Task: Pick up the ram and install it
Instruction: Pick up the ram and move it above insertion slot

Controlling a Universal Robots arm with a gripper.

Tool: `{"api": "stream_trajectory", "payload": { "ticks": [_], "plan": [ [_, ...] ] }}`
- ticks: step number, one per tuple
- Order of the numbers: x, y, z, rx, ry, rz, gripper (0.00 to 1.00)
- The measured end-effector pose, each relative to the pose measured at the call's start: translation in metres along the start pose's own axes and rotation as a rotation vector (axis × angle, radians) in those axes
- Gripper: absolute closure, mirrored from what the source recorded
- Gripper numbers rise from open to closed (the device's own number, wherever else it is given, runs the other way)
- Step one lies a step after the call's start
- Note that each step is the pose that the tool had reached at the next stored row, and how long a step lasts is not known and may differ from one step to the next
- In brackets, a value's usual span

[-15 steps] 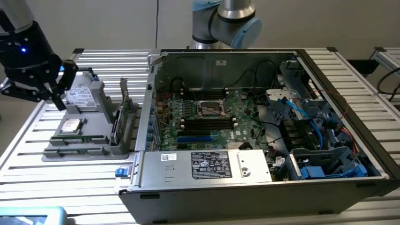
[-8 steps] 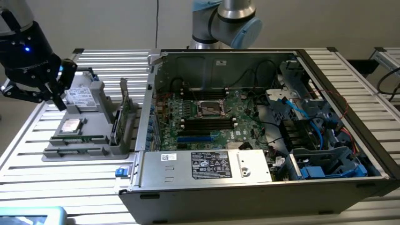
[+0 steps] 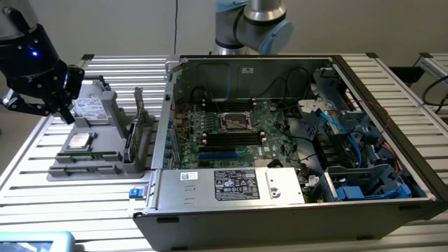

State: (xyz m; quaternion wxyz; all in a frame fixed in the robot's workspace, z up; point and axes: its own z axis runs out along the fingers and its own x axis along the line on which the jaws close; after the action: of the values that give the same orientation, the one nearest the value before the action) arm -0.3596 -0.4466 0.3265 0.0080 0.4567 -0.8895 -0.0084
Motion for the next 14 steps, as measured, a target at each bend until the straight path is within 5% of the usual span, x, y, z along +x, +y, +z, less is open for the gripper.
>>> {"api": "stream_trajectory", "payload": {
  "ticks": [14],
  "plan": [
    [0.0000, 0.0000, 0.0003, 0.0033, 0.0049, -0.274, 0.89]
  ]
}}
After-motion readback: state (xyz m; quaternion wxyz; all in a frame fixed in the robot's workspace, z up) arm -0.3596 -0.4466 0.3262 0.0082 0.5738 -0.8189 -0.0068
